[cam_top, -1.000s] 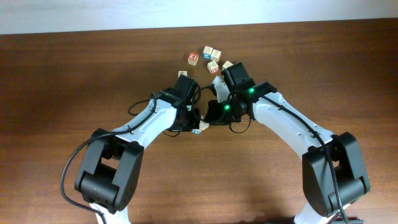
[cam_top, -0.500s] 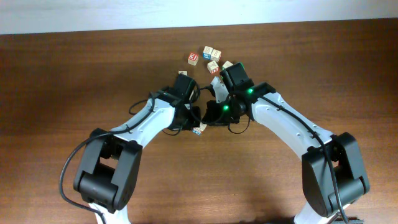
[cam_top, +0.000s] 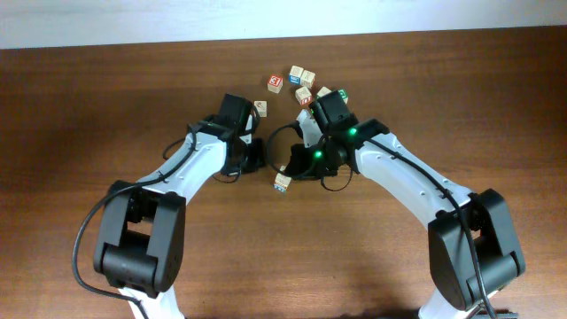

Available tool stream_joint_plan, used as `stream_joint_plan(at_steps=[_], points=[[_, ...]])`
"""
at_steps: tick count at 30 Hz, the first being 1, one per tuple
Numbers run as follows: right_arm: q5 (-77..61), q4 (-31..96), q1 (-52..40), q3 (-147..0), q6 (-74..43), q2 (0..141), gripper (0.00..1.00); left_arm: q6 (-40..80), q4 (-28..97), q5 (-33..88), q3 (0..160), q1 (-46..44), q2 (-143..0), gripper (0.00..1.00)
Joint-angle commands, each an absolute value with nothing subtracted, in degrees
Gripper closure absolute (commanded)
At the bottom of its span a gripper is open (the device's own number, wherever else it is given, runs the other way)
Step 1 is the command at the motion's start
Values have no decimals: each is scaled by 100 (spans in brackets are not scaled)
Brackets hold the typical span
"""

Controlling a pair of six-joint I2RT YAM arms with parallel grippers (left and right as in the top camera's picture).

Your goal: Rotate 3 blocks

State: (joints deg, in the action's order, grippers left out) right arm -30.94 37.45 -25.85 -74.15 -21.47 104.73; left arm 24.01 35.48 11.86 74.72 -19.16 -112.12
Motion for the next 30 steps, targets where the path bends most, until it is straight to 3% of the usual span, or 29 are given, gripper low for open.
stream_joint_plan(at_steps=[1, 11, 28, 30], points=[[-2755, 3813, -2700, -7395, -2215, 10521, 96, 2329, 3538, 1267, 7695, -1761, -11229, 100], [-2587, 3642, -2700, -7397, -2272, 10525, 96, 2329, 3511, 1264, 7913, -1271, -11229, 100], [-2628, 4117, -2700, -8224, -1881, 10523, 95, 2329, 3472, 1262, 7913, -1251, -11229, 100], [-2596, 4357, -2668, -8532, -1761, 10490, 87, 2298, 3474, 1267, 7968, -1232, -11227, 100]])
